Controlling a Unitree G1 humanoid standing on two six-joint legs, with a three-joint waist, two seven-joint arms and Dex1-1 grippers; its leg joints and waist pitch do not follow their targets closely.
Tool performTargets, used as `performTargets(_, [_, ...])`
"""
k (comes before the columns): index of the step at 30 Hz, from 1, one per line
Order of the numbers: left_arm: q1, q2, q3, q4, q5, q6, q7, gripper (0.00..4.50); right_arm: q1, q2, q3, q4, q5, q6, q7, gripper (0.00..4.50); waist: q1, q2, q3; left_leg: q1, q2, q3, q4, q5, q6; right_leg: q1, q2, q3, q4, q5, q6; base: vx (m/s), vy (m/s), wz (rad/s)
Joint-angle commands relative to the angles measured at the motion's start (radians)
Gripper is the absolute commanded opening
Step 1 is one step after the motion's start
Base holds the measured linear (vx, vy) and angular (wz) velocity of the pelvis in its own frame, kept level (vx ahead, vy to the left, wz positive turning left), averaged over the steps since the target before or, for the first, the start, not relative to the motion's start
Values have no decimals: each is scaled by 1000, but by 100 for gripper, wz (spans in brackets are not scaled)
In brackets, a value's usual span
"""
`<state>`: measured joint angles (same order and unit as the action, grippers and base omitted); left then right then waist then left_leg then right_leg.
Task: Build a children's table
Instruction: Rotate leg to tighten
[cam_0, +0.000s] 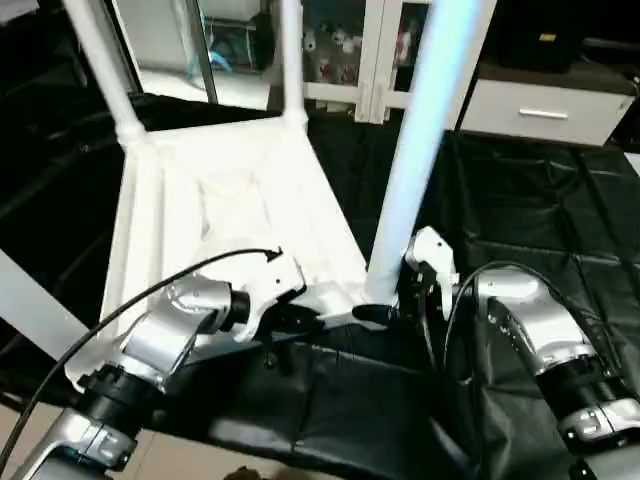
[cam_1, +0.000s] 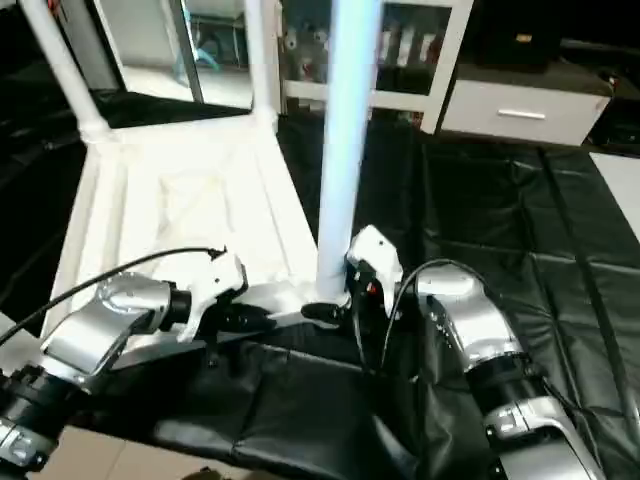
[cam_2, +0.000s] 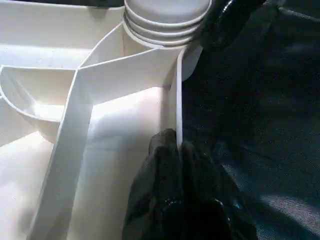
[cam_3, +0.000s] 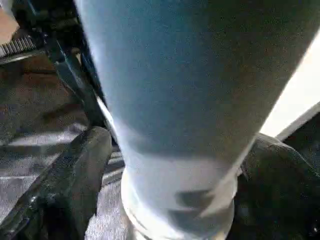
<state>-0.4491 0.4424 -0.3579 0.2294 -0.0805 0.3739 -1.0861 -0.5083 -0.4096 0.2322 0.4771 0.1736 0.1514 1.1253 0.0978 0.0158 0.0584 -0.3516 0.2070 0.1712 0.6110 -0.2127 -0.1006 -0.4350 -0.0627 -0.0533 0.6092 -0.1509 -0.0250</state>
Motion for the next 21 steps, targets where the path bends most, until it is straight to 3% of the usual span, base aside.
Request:
performTargets(1, [-19,-3,-6,-59,-19,7,-31,0,-21,-5,26,2,-27,15,14,425,-3,-8,-70,-4,13,1,-75,-168,51,69,-61,37,-72,-305,-191,0,0,0])
performTargets(6, [-3,0,-2,-71,-15,11,-15,0,-34,4,27,29,-38,8,6,425,-5,-8,-70,-6,12,1,-74,-152,53,69,-60,37,-72,-304,-185,0,0,0])
performTargets(7, [-3,0,-2,-71,-15,11,-15,0,-34,4,27,29,-38,8,6,408,-5,-8,-70,-6,12,1,-74,-152,53,69,-60,37,-72,-304,-185,0,0,0])
performTargets(9, [1,-1,-4,-81,-17,17,-14,0,-30,0,20,23,-33,13,8,398,-5,-6,-73,-6,12,1,-72,-139,55,70,-59,37,-68,-265,-195,0,0,0])
performTargets(11, [3,1,-4,-85,-20,19,-16,0,-26,-2,7,18,-25,15,6,390,-5,4,-74,-5,12,1,-71,-141,54,70,-58,37,-66,-241,-206,0,0,0])
performTargets(13, [4,2,-5,-78,-19,14,-17,0,-19,-5,2,13,-20,16,11,353,-6,3,-74,-5,11,1,-71,-146,54,71,-56,36,-65,-216,-218,0,0,0])
performTargets(15, [4,2,-5,-76,-19,14,-18,0,-14,-5,2,12,-19,22,14,344,-6,5,-74,-4,11,1,-71,-152,53,71,-56,35,-65,-213,-223,0,0,0])
performTargets(16, [4,3,-6,-78,-20,17,-19,0,-10,-5,4,8,-19,26,19,334,-6,10,-74,-4,12,0,-71,-158,50,71,-56,35,-65,-215,-225,0,0,0])
performTargets(17, [4,4,-8,-79,-20,18,-22,0,-7,-6,5,5,-17,31,23,321,-8,1,-74,-4,11,2,-71,-162,51,73,-55,35,-67,-219,-222,0,0,0])
performTargets(19, [3,4,-11,-77,-17,16,-24,0,-3,-6,7,3,-15,35,27,303,-6,4,-74,-4,12,1,-72,-160,50,73,-56,35,-66,-223,-222,0,0,0])
performTargets(20, [3,4,-12,-75,-16,14,-23,0,-3,-5,8,4,-15,34,31,298,-5,-2,-75,-4,12,1,-71,-154,52,74,-57,36,-64,-223,-221,0,0,0])
performTargets(21, [3,4,-11,-74,-14,14,-21,0,-3,-5,10,5,-16,33,33,290,-5,0,-74,-5,12,0,-72,-153,52,73,-57,36,-64,-225,-221,0,0,0])
